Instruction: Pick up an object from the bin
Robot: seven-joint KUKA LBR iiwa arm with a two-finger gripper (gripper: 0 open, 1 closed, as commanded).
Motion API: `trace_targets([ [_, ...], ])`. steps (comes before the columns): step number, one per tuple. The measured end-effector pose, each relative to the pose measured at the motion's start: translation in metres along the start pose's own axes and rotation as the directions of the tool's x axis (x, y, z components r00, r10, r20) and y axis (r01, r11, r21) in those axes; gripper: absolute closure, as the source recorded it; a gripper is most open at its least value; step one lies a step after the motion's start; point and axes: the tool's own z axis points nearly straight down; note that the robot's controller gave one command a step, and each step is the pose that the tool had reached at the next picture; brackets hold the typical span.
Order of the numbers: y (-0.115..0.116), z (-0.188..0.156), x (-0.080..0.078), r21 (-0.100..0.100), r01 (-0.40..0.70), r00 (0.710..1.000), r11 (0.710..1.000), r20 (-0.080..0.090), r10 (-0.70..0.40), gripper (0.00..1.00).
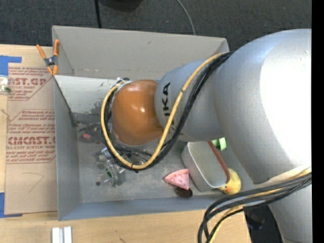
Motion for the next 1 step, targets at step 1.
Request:
trace_targets([
  [1,-0.0001,-0.0001,-0.0003,0.000,0.000,1.000,1.000,0.001,0.000,1.00],
])
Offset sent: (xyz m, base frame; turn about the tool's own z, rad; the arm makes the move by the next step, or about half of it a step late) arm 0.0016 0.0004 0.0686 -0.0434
